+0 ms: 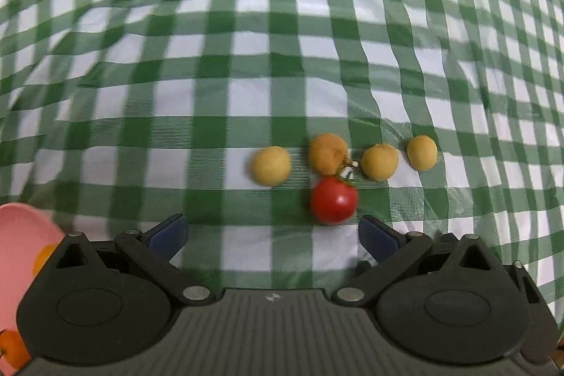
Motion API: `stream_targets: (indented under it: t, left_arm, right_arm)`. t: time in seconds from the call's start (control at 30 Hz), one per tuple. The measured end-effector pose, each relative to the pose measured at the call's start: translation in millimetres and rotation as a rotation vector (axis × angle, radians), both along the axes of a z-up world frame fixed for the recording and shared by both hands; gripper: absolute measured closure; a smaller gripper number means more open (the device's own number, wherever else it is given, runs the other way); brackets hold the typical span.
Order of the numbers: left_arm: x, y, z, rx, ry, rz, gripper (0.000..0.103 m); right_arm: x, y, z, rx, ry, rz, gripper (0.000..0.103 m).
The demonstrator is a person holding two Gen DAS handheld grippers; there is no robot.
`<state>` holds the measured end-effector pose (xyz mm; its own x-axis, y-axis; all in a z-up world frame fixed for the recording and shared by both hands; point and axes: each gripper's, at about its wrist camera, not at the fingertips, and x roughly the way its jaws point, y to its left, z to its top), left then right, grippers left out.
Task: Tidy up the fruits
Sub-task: 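Grasp a red cherry tomato with the left gripper while the right gripper grasps another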
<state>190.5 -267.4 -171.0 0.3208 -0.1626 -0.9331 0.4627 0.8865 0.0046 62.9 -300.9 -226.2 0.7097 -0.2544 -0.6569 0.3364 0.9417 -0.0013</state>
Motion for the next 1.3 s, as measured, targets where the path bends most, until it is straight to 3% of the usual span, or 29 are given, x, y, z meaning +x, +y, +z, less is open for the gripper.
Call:
stream_targets:
  t: [0.1, 0.2, 0.23, 0.27, 0.3, 0.33, 0.47, 0.73, 0.93, 1.3]
  left_arm:
    - [1, -11, -11, 0.018, 0.006, -0.011, 0.001]
    - [0, -18, -14, 0.034, -0.009, -0.001, 0.014]
    - [-1, -22, -13, 0.026, -0.02, -0.002, 0.026]
    - [-3, -24, -10, 0.013, -0.032, -0.016, 0.035]
    - [-4, -27, -6, 0.009, -0.042, -0.033, 0.06]
    - [-5, -29, -4, 0.011, -0.048, -0.046, 0.07]
    - [-6, -26, -3, 0.01, -0.025, -0.037, 0.07]
    - [-27, 6, 14, 0.039, -0.069, -0.039, 0.07]
    - [-64, 65, 40, 0.053, -0.112, -0.029, 0.07]
    - [-127, 174, 76, 0.005, -0.083, 0.08, 0.07]
  right_arm:
    - [0, 1, -2, 0.0, -0.002, 0.005, 0.033]
    - [0, 3, -3, -0.001, 0.003, 0.01, 0.033]
    - [-7, -1, -2, -0.001, 0.003, 0.008, 0.034]
    - [-8, 0, -1, -0.003, 0.003, 0.008, 0.042]
    - [-12, -3, 1, -0.005, -0.001, 0.012, 0.061]
    - [-14, -4, 3, -0.009, -0.002, 0.025, 0.07]
    - [-21, 0, 6, -0.005, -0.004, 0.012, 0.073]
    - [-37, -1, 27, -0.021, -0.025, -0.042, 0.073]
    - [-64, 30, 53, -0.036, -0.026, 0.016, 0.073]
    - [-111, 112, 92, 0.007, -0.008, 0.173, 0.073]
